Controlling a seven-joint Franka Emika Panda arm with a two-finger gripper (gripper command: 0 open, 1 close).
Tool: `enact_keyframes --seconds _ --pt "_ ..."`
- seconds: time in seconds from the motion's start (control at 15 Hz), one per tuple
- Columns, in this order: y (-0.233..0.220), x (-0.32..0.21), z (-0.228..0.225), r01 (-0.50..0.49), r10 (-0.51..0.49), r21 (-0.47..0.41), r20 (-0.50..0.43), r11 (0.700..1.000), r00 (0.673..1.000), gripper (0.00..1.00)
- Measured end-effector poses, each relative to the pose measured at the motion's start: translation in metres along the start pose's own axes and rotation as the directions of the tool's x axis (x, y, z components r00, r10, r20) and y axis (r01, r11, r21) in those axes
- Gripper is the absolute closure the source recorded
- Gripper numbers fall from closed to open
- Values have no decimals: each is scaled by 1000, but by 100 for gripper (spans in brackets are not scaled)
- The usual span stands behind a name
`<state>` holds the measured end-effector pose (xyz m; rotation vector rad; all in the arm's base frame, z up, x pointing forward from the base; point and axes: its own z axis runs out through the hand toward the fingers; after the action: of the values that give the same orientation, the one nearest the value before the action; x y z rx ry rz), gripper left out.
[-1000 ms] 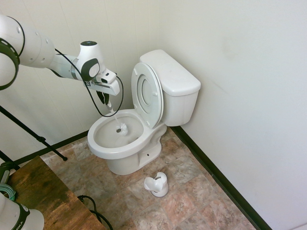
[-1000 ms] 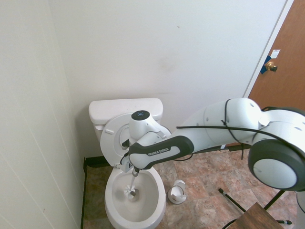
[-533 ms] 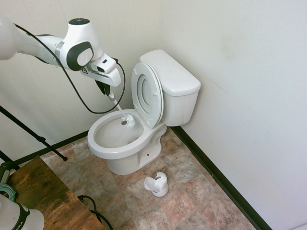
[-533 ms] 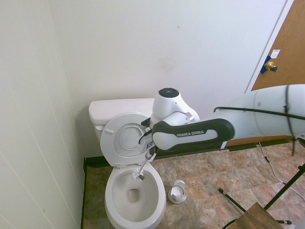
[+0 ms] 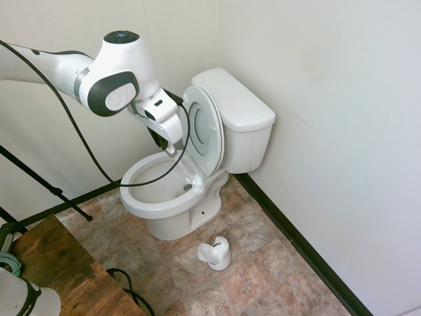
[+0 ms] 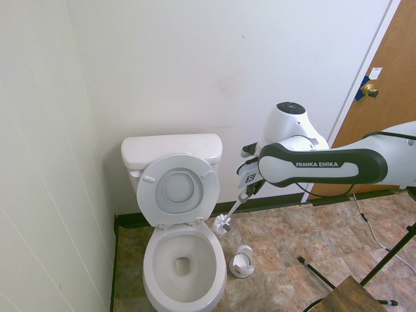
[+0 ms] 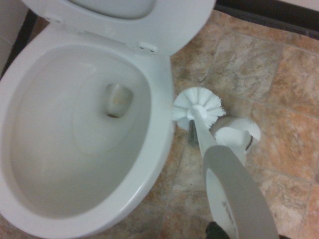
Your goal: Clean the toilet
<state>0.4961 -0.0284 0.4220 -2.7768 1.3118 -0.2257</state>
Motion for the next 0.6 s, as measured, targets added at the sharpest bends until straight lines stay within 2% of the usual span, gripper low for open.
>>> enact_keyframes --seconds 0.33,0.47,0.6 --pt "52 39 50 -93 98 -86 58 992 994 100" --pt "50 41 56 -98 104 -93 62 991 993 100" --pt "43 53 80 -129 138 -115 69 985 988 100"
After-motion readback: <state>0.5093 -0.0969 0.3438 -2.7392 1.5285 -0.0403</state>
